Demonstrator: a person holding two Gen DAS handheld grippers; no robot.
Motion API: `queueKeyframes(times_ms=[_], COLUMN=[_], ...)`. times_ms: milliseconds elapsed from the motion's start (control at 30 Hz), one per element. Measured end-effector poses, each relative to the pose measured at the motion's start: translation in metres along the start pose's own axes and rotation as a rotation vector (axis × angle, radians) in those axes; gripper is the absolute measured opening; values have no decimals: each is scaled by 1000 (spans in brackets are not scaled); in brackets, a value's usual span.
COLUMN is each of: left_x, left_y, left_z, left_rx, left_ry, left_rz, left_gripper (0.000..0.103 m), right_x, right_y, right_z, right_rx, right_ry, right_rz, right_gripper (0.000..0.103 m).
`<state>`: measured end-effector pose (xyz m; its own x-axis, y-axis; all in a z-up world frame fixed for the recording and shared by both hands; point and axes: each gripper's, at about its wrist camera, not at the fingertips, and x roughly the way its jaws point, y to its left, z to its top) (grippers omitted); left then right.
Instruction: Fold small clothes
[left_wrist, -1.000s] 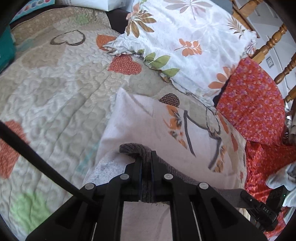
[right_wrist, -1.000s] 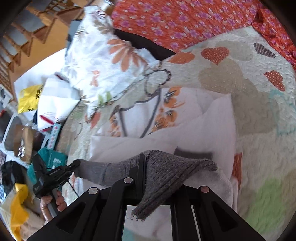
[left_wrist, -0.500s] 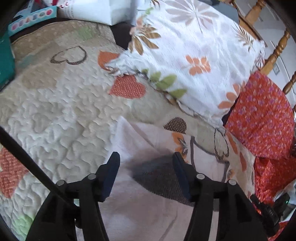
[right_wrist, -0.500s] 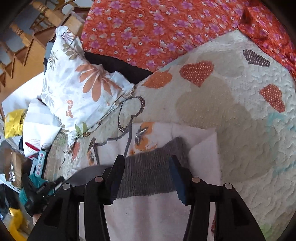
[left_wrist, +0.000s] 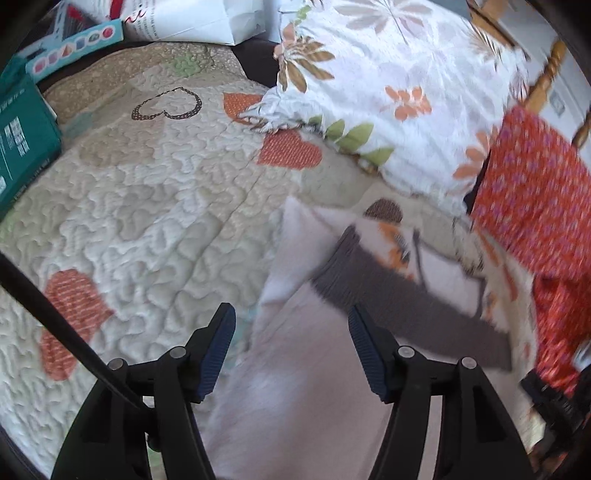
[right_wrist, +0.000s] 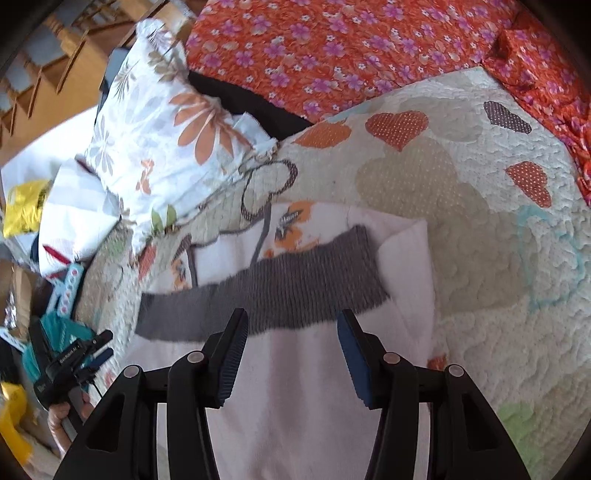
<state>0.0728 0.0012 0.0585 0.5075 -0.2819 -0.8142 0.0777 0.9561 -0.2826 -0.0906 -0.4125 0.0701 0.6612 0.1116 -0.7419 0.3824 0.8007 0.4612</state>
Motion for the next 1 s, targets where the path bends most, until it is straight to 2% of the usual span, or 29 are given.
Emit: queueKeyframes(times_ms=[200,300,367,400,467,500,533,567,633,767,833,1000], left_x=[11,15,11,8,0,-3,-8,-12,-22,-41,-49,-56], left_y=[7,17,27,31,43,47,52,55,59,56,50,23], left_z=[-28,-40,-44,-44,-45,-46,-47,-48,-53,-67,-74,-87], left_rx=[125,169,159,150,118,106,88,75,52,43,62,162], left_ry=[106,139,136,132,117,109,95,87,69,38,21,-36], left_rz=[108,151,148,146,154,160,167,167,174,185,183,230], left_gripper=[63,63,64,65,66,66,66,66,66,66,66,66], right_x=[-4,0,4,4,-6,-13,-21,-30,-40,-71,-77,-79], right_y=[1,-7,-21,-30,-42,-46,-48,-51,-58,-79,-82,-68], right_z=[-20,-34,-45,-50,-53,-54,-55,-57,-60,-71,-75,-80], right_rx=[-49,-50,-59,-61,-40,-31,-33,-50,-43,102,133,81], right_ry=[56,118,161,172,147,134,112,79,61,22,17,-6], right_rz=[-1,16,-53,-78,-40,-71,-144,-250,-287,-181,-164,-181], right_gripper=[55,55,55,51,49,49,51,59,60,60,60,60])
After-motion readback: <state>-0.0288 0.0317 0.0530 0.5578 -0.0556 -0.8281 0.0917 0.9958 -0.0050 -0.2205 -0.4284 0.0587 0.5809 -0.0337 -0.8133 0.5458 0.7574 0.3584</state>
